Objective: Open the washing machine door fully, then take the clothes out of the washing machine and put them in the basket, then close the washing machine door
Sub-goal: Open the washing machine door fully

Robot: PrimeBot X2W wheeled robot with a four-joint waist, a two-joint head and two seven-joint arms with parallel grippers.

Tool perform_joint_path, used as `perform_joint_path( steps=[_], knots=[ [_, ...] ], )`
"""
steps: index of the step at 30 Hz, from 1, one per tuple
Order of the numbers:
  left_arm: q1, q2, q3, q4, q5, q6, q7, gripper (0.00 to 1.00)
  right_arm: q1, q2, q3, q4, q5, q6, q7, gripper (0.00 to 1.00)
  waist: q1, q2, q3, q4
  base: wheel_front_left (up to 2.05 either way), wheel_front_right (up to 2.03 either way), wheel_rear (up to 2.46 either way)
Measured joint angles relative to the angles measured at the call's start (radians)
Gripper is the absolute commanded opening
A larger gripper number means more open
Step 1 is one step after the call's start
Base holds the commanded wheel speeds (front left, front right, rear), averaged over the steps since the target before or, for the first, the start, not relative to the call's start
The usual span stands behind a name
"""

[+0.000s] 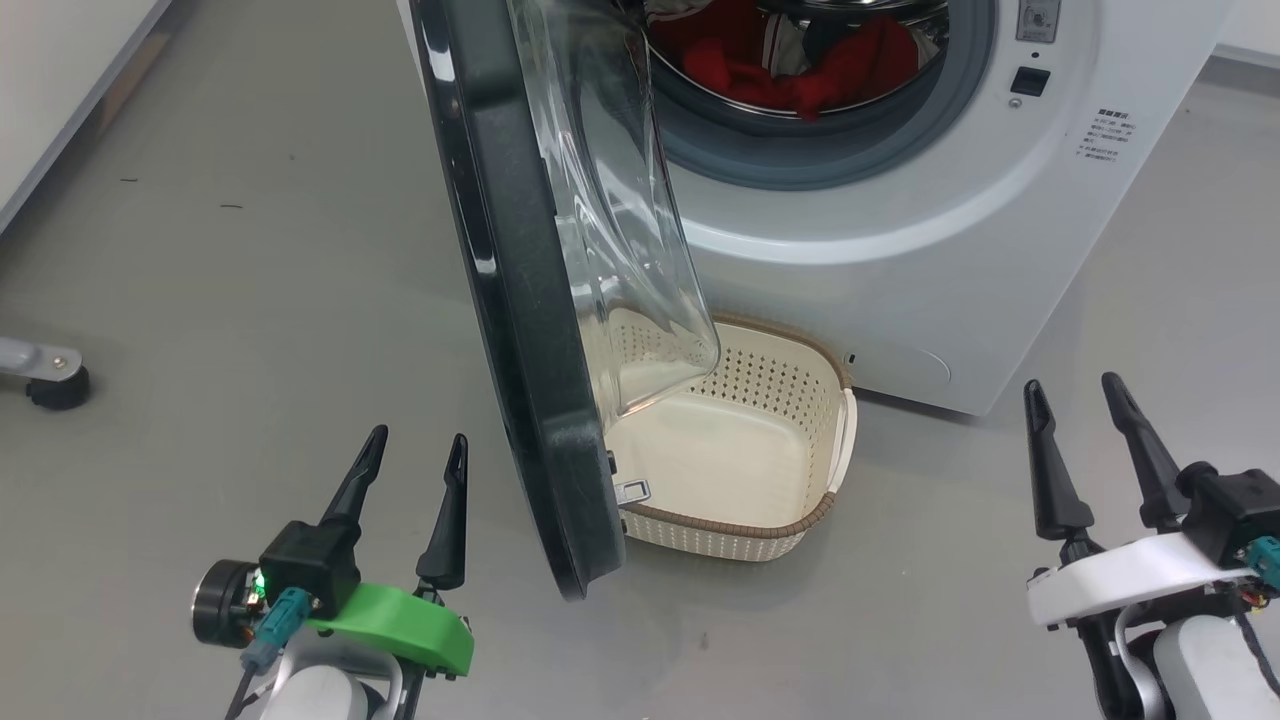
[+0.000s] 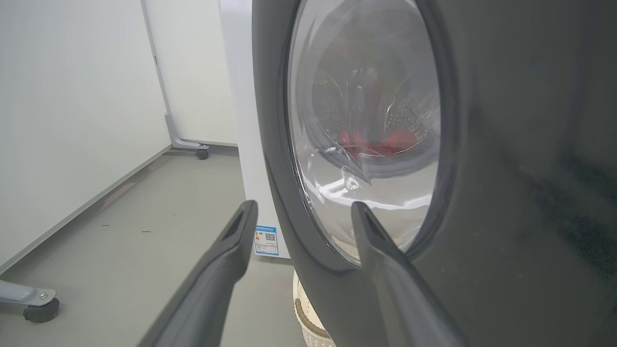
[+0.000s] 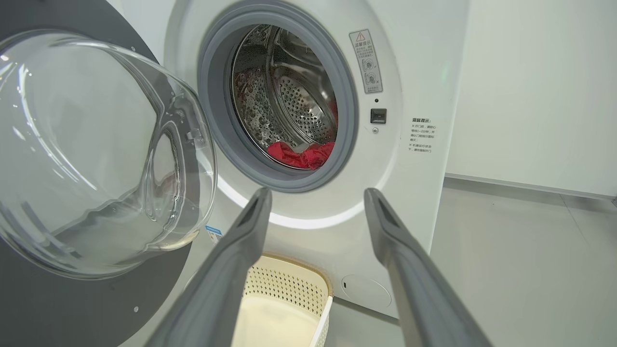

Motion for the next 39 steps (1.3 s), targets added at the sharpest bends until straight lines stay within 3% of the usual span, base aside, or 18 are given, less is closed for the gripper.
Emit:
perform_joint_path(
  steps=[5,9,33,34,35,36,39],
  knots=[
    [0.000,0.000,0.001,0.000,0.000,0.000,0.000,1.00,0.035,0.039,-0.007,0.004,-0.051,-0.032,0.000,1.00,0.0000,0.0000,0.001,0.001,0.00,0.00,0.00],
    [0.000,0.000,0.001,0.001,0.000,0.000,0.000,1.00,0.044,0.061,-0.014,0.006,-0.084,-0.036,0.000,1.00,0.0000,0.0000,0.001,0.003,0.00,0.00,0.00],
    [0.004,0.000,-0.002,0.010,0.000,0.000,0.000,0.99,0.068,0.142,-0.066,0.018,-0.160,-0.015,0.000,1.00,0.0000,0.0000,-0.002,0.008,0.00,0.00,0.00],
    [0.005,0.000,-0.002,0.011,0.000,0.000,0.000,0.75,0.069,0.145,-0.068,0.019,-0.162,-0.013,0.000,1.00,0.0000,0.0000,-0.002,0.009,0.00,0.00,0.00],
    [0.005,0.000,-0.002,0.011,0.000,0.000,0.000,0.41,0.070,0.147,-0.071,0.019,-0.164,-0.012,0.000,1.00,0.0000,0.0000,-0.002,0.009,0.00,0.00,0.00],
    [0.005,0.000,-0.002,0.012,0.000,0.000,0.000,0.00,0.071,0.148,-0.073,0.020,-0.166,-0.012,0.000,1.00,0.0000,0.0000,-0.002,0.009,0.00,0.00,0.00],
    [0.006,0.000,-0.002,0.015,0.000,0.000,0.000,0.00,0.075,0.153,-0.082,0.020,-0.170,-0.008,0.000,1.00,0.0000,0.0000,-0.001,0.008,0.00,0.00,0.00]
  ],
)
